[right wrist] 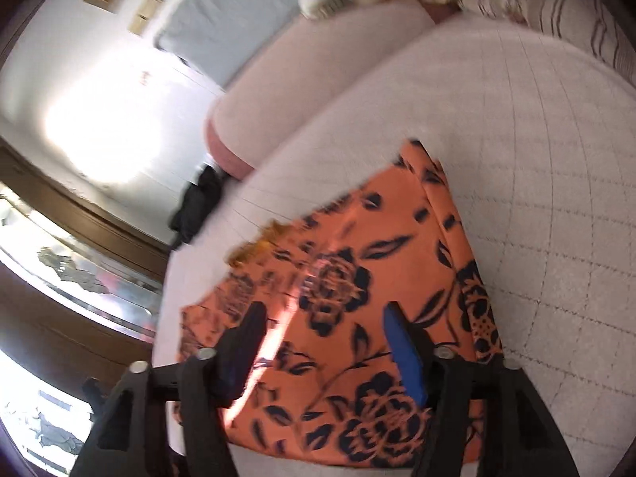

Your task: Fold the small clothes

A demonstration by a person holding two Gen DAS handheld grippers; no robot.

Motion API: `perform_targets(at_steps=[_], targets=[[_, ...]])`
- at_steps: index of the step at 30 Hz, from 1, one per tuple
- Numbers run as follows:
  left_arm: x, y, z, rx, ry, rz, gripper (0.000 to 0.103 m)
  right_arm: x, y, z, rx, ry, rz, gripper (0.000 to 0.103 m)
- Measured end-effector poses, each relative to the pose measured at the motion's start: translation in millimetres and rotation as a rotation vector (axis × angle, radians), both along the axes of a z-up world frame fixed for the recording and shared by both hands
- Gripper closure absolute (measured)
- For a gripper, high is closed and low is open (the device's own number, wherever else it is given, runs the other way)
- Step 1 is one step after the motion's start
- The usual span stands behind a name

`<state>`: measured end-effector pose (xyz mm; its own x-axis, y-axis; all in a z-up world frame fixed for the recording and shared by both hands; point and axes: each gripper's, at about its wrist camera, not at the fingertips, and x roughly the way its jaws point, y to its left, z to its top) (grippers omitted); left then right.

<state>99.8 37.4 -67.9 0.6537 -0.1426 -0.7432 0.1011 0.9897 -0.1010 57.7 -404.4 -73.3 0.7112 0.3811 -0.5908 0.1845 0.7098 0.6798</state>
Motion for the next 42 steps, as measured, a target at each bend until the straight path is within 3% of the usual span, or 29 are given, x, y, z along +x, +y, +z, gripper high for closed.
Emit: perform_targets(at_steps=[2, 3, 4, 6, 9, 12, 14, 15, 16, 17, 19, 22, 24, 25, 29, 32, 35, 42], targets=[[6.1, -6.7, -16.8, 0.015, 0.079, -0.013, 0.029, -1.2, -3.5, -6.1, 0.046, 0.01, 0.019, 0.021], [11.3, -8.0, -27.8, 0.033, 0.142, -0.014, 0.029, -0.3, -7.1, -22.1, 0.031, 0.076, 0.008, 0.021], [12.3, -10.9, -32.7, 0.054, 0.162, -0.018, 0.029, -3.1, -13.1, -37.8, 0.033, 0.148, -0.018, 0.03], [3.5, -14.4, -18.5, 0.071, 0.092, -0.021, 0.029, -13.1, -30.0, -47.8, 0.16, 0.128, -0.086, 0.037], [-0.8, -16.1, 3.2, 0.023, 0.017, -0.027, 0.029, -25.5, -25.0, -10.9, 0.06, 0.049, -0.095, 0.031], [5.5, -23.7, 2.8, 0.0, 0.017, -0.043, 0.027, -31.5, -13.3, -0.5, 0.146, -0.016, 0.015, 0.026], [13.3, -33.5, -17.9, 0.023, 0.088, -0.078, 0.026, -31.7, -6.5, -25.8, 0.165, 0.047, 0.054, 0.022], [18.0, -37.4, -32.6, 0.054, 0.149, -0.082, 0.026, -31.0, -7.3, -47.3, 0.126, 0.149, 0.028, 0.023], [19.2, -39.2, -39.1, 0.078, 0.16, -0.081, 0.026, -32.7, -13.7, -65.0, 0.169, 0.206, -0.015, 0.032], [14.9, -39.8, -34.9, 0.086, 0.12, -0.083, 0.026, -36.2, -19.5, -60.6, 0.212, 0.169, -0.051, 0.032], [12.4, -39.1, -24.4, 0.065, 0.088, -0.086, 0.026, -31.4, -17.6, -34.2, 0.157, 0.117, -0.024, 0.03], [13.3, -39.4, -13.7, 0.03, 0.043, -0.08, 0.025, -6.9, -10.9, 0.5, 0.121, 0.032, 0.068, 0.029], [23.4, -43.8, -23.5, 0.026, 0.075, -0.093, 0.024, 22.8, -10.4, 3.7, 0.121, 0.022, 0.102, 0.026], [26.7, -45.3, -32.6, 0.047, 0.108, -0.093, 0.024, 38.5, -14.7, -1.5, 0.131, 0.037, 0.11, 0.025], [25.4, -50.9, -39.4, 0.111, 0.06, -0.117, 0.02, 124.5, -37.9, -52.6, 0.18, 0.178, 0.08, 0.025], [30.8, -48.4, -39.5, 0.088, 0.067, -0.115, 0.019, 143.8, -70.7, -58.8, 0.272, 0.144, -0.05, 0.026], [27.8, -44.9, -42.3, 0.088, 0.062, -0.111, 0.016, 136.1, -74.3, -45.5, 0.231, 0.113, -0.093, 0.026], [12.4, -35.2, -32.5, 0.032, 0.068, -0.085, 0.016, 82.9, -88.2, -22.4, 0.079, 0.128, -0.034, 0.025]])
